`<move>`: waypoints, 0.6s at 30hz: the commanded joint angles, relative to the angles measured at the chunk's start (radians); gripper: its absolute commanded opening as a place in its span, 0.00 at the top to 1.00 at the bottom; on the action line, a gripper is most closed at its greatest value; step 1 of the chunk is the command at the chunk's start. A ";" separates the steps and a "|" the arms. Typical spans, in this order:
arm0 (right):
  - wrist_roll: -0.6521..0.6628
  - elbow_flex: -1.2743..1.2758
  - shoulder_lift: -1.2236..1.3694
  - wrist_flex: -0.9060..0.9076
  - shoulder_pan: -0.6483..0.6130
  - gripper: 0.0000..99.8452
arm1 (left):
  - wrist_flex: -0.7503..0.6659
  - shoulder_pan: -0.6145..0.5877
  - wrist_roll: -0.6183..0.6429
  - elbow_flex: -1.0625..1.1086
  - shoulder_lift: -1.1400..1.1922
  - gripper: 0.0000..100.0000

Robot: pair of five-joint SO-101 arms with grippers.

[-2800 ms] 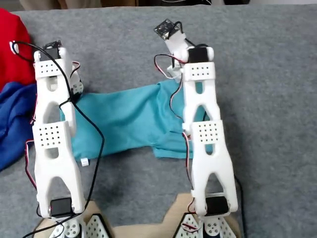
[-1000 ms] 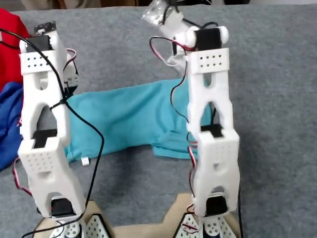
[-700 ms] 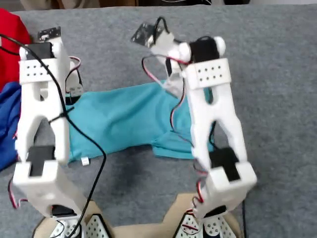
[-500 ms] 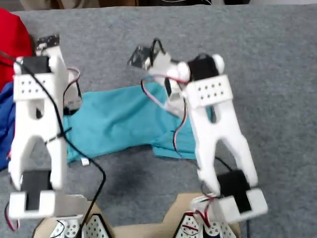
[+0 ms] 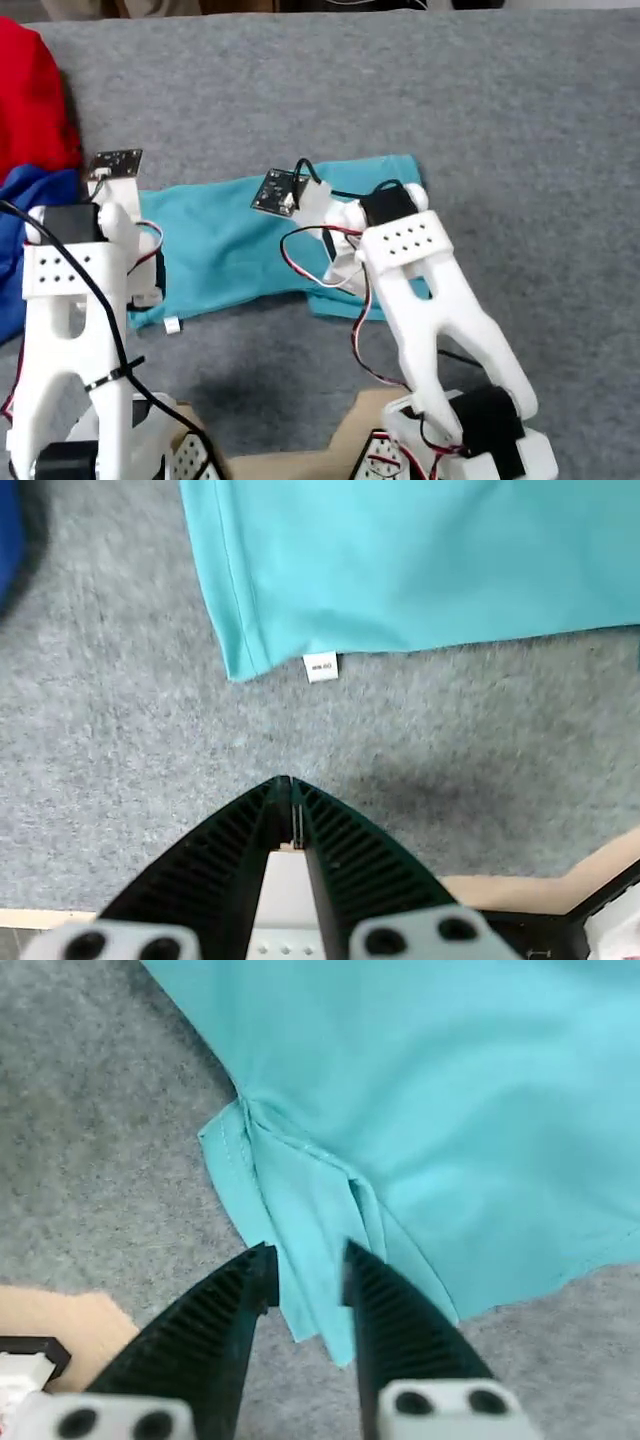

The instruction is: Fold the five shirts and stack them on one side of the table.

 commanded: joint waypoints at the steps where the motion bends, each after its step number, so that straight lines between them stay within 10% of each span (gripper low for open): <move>1: -0.020 0.001 0.033 -0.040 -0.007 0.85 | -0.064 0.008 -0.009 0.026 -0.028 0.98; 18: -0.003 -0.151 0.341 -0.074 0.074 0.91 | -0.229 0.012 -0.008 0.186 -0.027 0.98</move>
